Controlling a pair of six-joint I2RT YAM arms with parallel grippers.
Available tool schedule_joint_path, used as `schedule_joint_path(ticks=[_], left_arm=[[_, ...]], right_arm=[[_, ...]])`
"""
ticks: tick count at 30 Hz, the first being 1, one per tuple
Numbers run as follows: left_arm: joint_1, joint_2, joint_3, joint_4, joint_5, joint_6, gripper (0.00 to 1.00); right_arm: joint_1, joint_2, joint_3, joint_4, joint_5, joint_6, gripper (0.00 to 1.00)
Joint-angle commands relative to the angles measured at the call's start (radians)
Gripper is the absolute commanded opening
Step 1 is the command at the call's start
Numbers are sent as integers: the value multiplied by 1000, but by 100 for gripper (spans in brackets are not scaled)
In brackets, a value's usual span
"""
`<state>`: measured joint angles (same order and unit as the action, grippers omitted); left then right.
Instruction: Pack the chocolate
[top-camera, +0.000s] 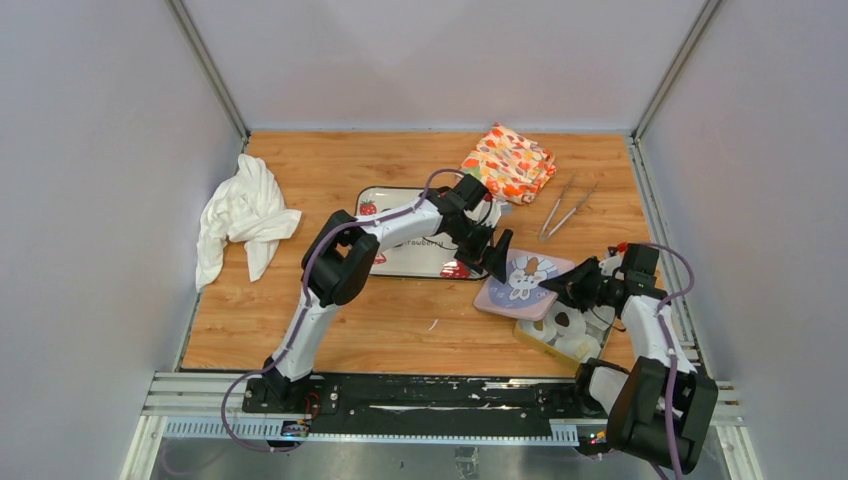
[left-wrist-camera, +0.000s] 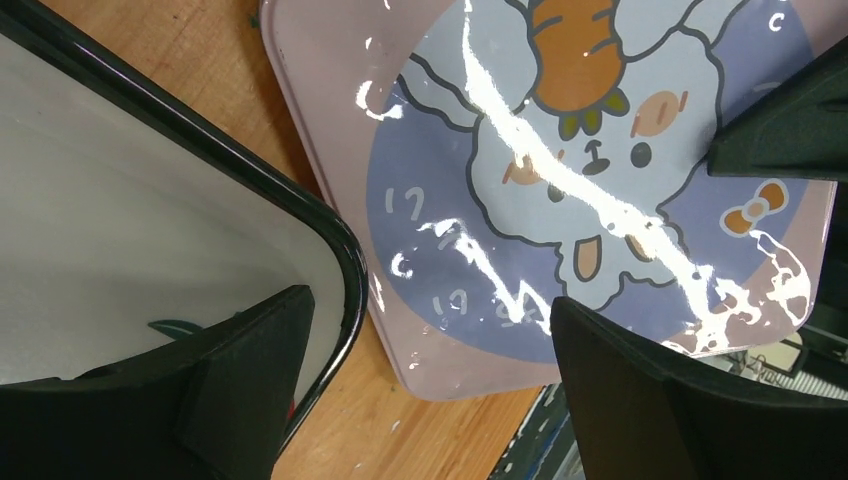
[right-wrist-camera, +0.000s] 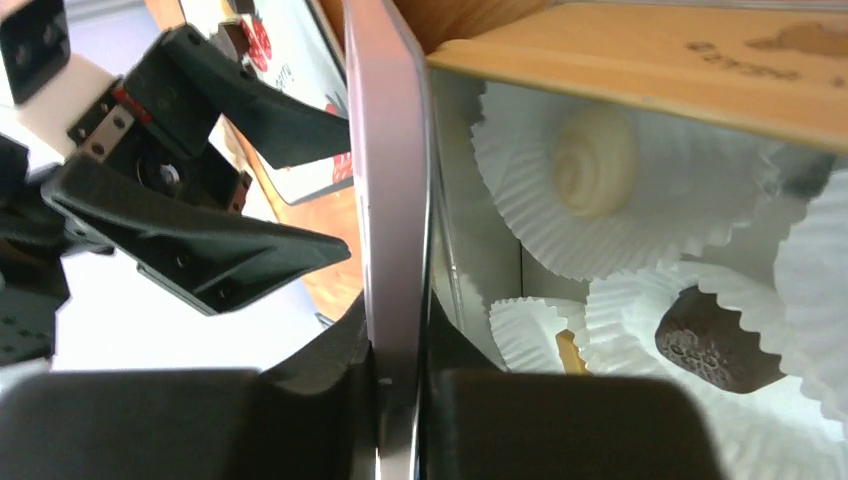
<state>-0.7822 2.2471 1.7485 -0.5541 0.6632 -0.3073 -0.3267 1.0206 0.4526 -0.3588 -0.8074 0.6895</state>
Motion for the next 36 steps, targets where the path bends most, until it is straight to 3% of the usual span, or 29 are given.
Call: schedule_joint_path(ticks=[1,6,12,14,16,19,23,36], left_arm=[[-11,-10,35,-28,-6,4,94],[5,-108,89,-50,-24,3,94],[16,-178,128,-58,-43,1,95],[8,-179,121,-57,-72,-4,94],[-12,-181,108,-58,-127,-2,94],[-62,-171,108,-55,-322,-15,94],[-150,-93,178,-67,-491,-10,92],[-248,129,419,-175,-515,11,85]], right_arm=[[9,-12,72,-52,-31,-34,1],[9,-51,248,-209,-3,-70,0],[7,-82,474,-278,61,-21,0],[8,-92,619,-372,186,-32,0],[8,-93,742,-480,405,-57,0],[7,-86,944,-615,705,-108,0],[7,-77,1041,-654,962,-124,0],[8,-38,1010,-623,917,-90,0]])
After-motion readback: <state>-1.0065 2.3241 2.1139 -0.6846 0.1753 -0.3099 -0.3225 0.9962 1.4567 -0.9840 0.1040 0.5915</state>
